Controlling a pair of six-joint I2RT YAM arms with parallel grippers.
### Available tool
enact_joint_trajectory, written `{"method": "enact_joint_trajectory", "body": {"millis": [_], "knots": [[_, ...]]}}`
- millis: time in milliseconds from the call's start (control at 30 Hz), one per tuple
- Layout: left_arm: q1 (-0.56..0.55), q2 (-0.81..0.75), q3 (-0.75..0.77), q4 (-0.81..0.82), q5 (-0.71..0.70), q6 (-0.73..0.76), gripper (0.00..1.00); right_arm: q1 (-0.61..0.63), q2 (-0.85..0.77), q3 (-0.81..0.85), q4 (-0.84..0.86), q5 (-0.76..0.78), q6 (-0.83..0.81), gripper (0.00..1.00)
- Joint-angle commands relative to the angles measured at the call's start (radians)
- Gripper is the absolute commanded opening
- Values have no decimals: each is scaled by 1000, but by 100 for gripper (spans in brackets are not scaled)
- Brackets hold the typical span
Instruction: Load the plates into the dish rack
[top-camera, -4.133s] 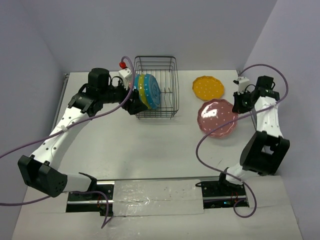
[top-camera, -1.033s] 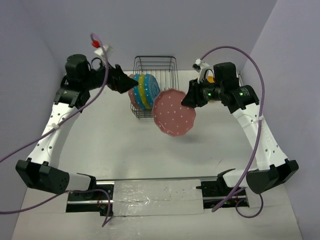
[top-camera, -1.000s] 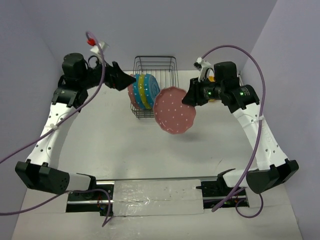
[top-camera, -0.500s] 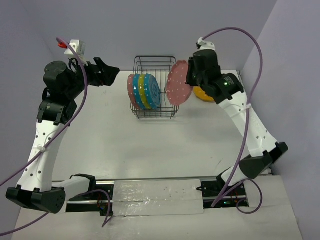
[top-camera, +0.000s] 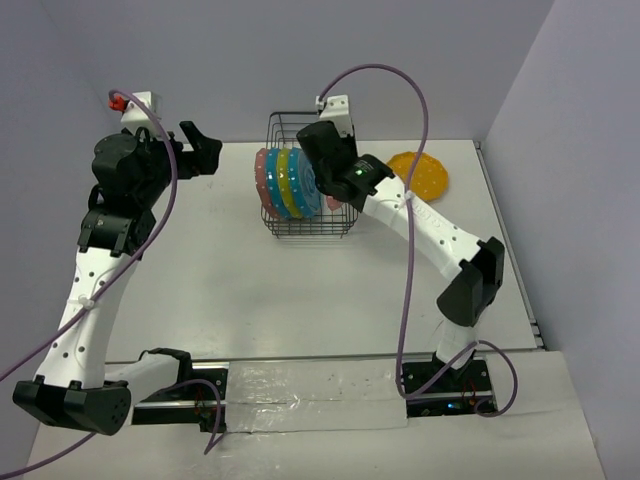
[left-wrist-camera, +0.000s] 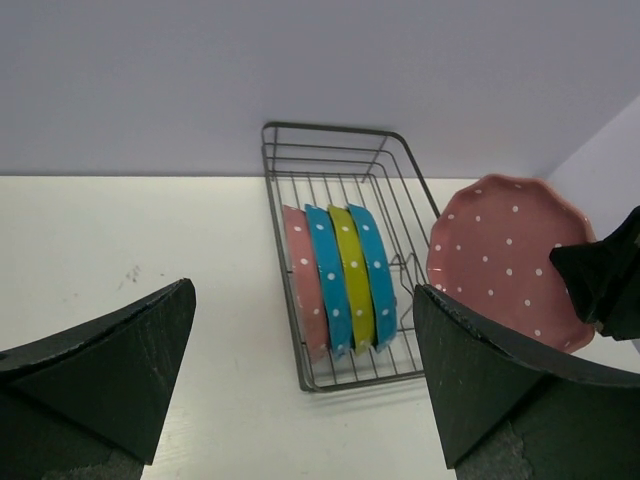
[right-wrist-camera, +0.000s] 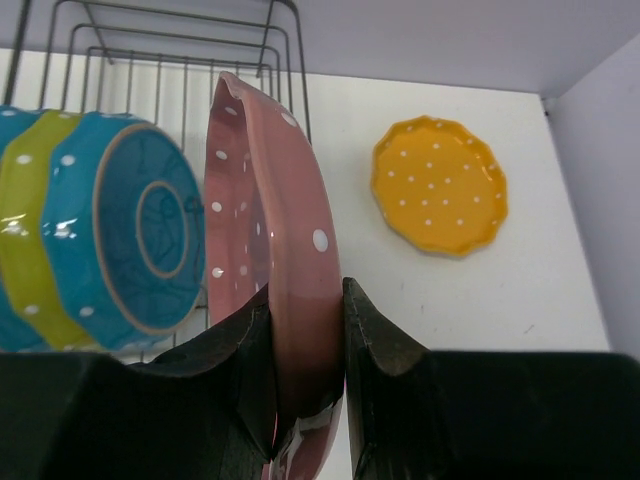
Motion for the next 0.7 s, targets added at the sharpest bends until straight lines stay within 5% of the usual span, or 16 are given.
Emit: {"method": "enact_joint_trajectory", "body": {"millis": [0, 667], "knots": [[6, -36, -17, 48, -92, 29, 99, 9, 15, 31, 255, 192, -77, 0], [9, -68, -86, 65, -181, 118, 99, 18, 229, 109, 326, 208, -120, 0]]}}
